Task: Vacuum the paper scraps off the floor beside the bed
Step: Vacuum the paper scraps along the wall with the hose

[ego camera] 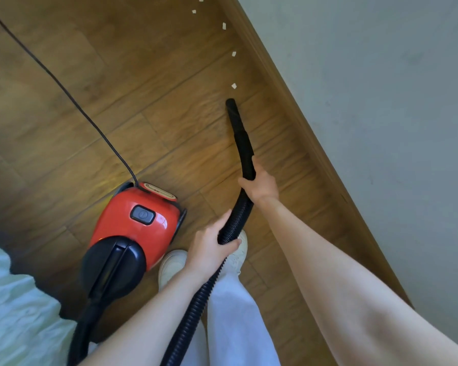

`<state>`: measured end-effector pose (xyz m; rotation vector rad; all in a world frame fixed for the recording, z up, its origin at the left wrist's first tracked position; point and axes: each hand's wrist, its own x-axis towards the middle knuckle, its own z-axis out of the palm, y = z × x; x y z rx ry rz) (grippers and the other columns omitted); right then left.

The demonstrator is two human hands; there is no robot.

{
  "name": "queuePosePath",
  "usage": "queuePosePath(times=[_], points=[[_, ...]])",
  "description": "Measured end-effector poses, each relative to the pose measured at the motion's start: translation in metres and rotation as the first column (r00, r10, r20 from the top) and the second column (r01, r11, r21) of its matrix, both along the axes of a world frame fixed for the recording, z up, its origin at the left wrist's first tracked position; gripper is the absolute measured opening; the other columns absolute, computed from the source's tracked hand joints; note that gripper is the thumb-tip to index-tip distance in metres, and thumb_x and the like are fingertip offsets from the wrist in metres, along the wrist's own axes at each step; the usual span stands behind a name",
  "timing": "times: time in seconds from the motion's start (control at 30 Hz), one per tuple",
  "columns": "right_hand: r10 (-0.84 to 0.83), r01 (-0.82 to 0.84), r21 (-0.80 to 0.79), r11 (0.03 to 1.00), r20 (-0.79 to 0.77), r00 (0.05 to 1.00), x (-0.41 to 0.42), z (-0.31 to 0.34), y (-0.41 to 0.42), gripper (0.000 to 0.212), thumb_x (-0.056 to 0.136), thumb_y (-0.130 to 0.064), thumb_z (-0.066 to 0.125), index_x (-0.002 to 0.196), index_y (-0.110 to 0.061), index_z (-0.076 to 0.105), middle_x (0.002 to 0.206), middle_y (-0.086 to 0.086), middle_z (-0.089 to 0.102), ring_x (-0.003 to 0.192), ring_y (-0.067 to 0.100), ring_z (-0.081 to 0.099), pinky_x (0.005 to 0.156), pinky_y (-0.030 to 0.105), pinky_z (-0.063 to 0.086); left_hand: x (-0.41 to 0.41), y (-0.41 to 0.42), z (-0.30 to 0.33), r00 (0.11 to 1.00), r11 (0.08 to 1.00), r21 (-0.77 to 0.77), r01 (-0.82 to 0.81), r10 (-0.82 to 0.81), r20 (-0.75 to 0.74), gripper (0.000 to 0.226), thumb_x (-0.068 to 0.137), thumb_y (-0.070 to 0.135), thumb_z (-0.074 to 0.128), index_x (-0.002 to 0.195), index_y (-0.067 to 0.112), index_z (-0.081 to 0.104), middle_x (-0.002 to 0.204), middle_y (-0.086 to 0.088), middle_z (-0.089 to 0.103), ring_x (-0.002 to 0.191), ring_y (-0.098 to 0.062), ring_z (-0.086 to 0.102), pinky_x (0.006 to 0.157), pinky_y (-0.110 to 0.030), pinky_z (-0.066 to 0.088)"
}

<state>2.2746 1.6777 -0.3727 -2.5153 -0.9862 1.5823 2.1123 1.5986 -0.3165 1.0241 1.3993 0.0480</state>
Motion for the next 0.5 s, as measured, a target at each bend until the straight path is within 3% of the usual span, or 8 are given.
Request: queuePosePath(times=[0.13,0.23,0.4,0.5], points=[[-0.044,0.044,0.006,0.999,0.015,0.999,0.000,-0.003,-0.013,0.074,0.090,-0.030,0.057,0.152,-0.033,0.018,0.123,0.005,0.061,0.101,0.020,0.061,0.088,0.036,0.053,0.002,-0.011,-0.002,1.000,1.000,0.007,0.011,-0.010,-0.021,0.070,0.077,0.030,0.073,0.131,0.059,0.040,0.109,0.015,0.067,0.092,-0.008,0.065,0.087,-0.037,0.053],[-0.029,0.028,0.043,0.999,0.011,1.000,0.000,-0.008,0.004,0.075,0.091,-0.033,0.056,0.153,-0.032,0.014,0.129,0.006,0.058,0.107,0.022,0.060,0.091,0.036,0.052,0.002,0.004,-0.007,1.000,1.000,0.026,-0.005,0.006,-0.018,0.072,0.078,0.028,0.074,0.135,0.053,0.039,0.108,0.013,0.065,0.094,-0.012,0.066,0.089,-0.037,0.054],[-0.009,0.008,0.055,0.998,0.018,1.000,0.001,-0.014,0.054,0.076,0.091,-0.033,0.056,0.153,-0.031,0.013,0.131,0.006,0.055,0.108,0.023,0.058,0.092,0.037,0.052,0.003,0.050,-0.019,1.000,0.998,0.052,-0.020,0.020,0.003,0.069,0.080,0.027,0.075,0.138,0.043,0.043,0.105,0.012,0.067,0.078,-0.007,0.067,0.078,-0.031,0.057],[-0.001,0.000,0.043,0.999,0.021,1.000,0.002,-0.011,0.070,0.076,0.091,-0.031,0.055,0.154,-0.031,0.013,0.133,0.004,0.055,0.108,0.022,0.058,0.088,0.034,0.052,0.003,0.066,-0.017,0.999,0.999,0.027,-0.031,0.030,0.033,0.068,0.080,0.022,0.074,0.138,0.042,0.044,0.092,0.010,0.067,0.064,-0.012,0.063,0.069,-0.036,0.059]])
